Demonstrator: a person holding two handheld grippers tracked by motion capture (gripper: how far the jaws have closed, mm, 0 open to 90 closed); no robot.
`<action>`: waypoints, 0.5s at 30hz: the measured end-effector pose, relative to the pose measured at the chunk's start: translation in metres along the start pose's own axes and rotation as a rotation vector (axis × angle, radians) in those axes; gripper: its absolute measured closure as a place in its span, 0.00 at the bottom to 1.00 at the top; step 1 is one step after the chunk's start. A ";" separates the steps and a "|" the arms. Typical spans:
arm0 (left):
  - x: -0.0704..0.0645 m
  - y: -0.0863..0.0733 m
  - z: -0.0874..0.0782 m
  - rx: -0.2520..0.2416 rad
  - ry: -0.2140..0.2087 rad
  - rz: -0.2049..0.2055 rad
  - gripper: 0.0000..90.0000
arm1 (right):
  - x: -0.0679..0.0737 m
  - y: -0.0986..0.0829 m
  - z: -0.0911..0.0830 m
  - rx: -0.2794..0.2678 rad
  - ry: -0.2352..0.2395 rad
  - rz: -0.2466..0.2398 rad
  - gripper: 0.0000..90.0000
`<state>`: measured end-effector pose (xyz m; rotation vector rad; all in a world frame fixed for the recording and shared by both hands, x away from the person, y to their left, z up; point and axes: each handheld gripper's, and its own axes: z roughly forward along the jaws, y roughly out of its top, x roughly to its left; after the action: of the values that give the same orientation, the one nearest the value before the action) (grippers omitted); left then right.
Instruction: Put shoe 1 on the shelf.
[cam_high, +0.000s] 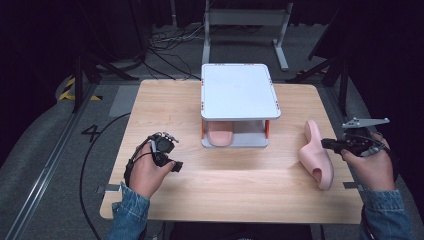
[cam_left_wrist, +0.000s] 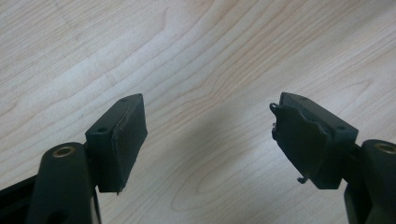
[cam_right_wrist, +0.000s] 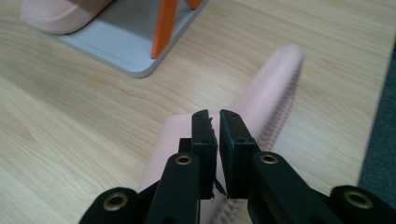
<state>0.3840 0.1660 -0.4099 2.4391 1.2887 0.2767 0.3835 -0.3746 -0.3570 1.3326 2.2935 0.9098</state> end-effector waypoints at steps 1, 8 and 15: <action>0.000 -0.001 -0.001 0.000 0.000 -0.005 0.29 | 0.001 0.001 0.003 0.016 0.006 0.001 0.97; 0.002 -0.002 -0.002 -0.006 0.001 -0.011 0.29 | 0.003 -0.001 0.017 0.092 -0.012 -0.018 0.98; -0.003 0.010 0.003 -0.003 -0.011 0.027 0.29 | -0.006 -0.011 0.006 0.050 -0.053 -0.003 0.97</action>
<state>0.3904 0.1576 -0.4090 2.4535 1.2504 0.2725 0.3827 -0.3816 -0.3693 1.3569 2.2919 0.8111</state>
